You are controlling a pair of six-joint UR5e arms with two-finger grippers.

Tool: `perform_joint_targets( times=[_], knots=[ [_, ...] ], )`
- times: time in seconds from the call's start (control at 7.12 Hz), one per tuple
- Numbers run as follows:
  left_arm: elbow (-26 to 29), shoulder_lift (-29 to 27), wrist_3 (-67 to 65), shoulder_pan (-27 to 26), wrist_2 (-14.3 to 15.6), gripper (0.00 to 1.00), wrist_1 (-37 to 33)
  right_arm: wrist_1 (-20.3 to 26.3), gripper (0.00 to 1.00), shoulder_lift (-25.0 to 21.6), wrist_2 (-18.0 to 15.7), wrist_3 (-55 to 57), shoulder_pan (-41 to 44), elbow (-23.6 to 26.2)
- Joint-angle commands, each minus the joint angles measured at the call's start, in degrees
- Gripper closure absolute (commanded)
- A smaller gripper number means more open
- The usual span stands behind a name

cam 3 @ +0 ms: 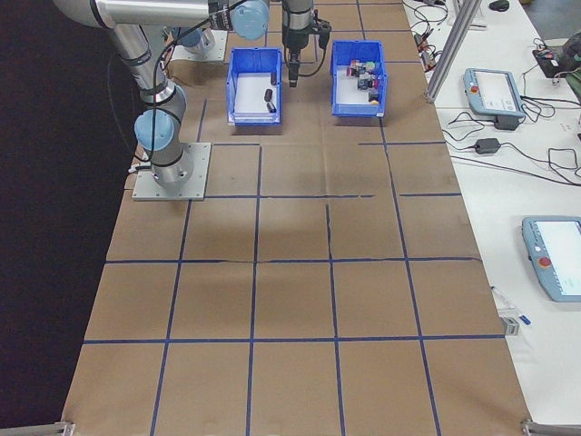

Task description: Place battery box in front

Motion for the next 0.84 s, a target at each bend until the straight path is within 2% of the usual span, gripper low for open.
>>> perform_joint_targets(
  times=[0.0,0.7],
  knots=[
    [-0.33,-0.22,-0.12,0.0,-0.01,0.01,0.07,0.06,0.0,-0.06,-0.21,-0.02,-0.21,0.06],
    [-0.6,-0.23,-0.91,0.0,-0.28,0.01,0.51,-0.03,0.0,-0.06,0.31,-0.02,-0.12,-0.38]
  ],
)
